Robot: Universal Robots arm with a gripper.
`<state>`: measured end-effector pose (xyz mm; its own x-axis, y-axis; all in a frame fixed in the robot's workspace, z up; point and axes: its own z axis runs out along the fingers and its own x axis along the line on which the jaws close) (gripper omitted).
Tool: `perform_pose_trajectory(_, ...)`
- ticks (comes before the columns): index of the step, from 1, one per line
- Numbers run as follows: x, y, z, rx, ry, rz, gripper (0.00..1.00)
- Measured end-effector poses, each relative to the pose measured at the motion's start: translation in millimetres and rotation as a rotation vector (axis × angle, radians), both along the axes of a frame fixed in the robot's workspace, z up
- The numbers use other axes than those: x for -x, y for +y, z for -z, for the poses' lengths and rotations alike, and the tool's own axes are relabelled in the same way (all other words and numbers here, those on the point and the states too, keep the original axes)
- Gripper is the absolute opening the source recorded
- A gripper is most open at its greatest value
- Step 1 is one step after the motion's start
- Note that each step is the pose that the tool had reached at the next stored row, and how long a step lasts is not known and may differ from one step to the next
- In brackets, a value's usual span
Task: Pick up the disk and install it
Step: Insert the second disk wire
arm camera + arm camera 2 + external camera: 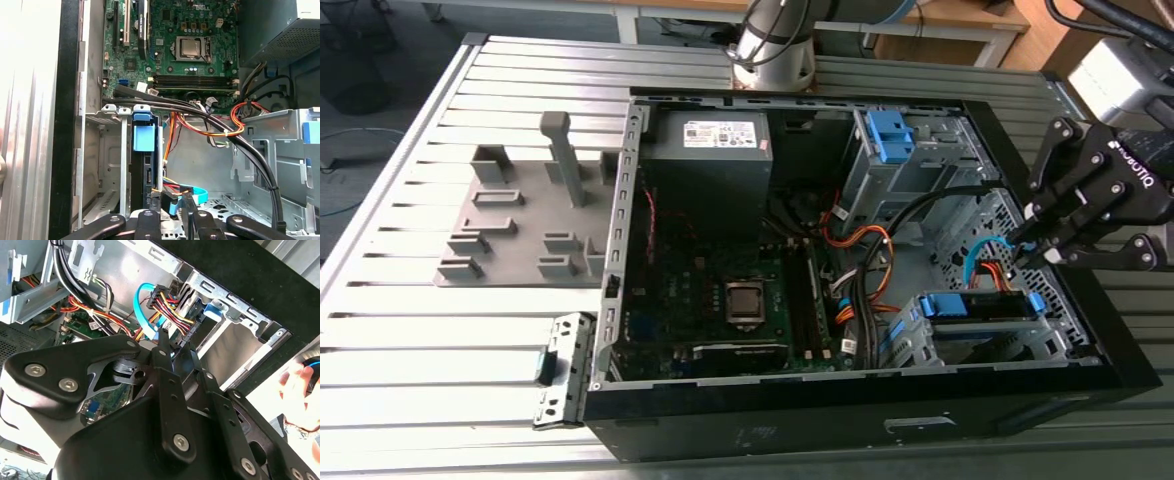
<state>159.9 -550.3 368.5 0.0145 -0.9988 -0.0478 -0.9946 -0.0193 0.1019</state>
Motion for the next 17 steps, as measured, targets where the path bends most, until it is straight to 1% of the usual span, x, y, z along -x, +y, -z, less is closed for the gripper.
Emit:
perform_pose_trajectory(2, 0.0, 0.0, 0.0, 0.0000, 0.0000, 0.000, 0.29)
perform_pose_trajectory(3, 0.0, 0.0, 0.0, 0.0001, 0.0000, 0.000, 0.23)
perform_pose_trajectory(4, 0.0, 0.0, 0.0, 0.0001, 0.0000, 0.000, 0.21)
perform_pose_trajectory(14, 0.0, -0.5, 0.0, 0.0004, 0.0000, 0.000, 0.21)
perform_pose_trajectory(17, 1.3, -4.3, 0.1, 0.0004, 0.0000, 0.000, 0.21)
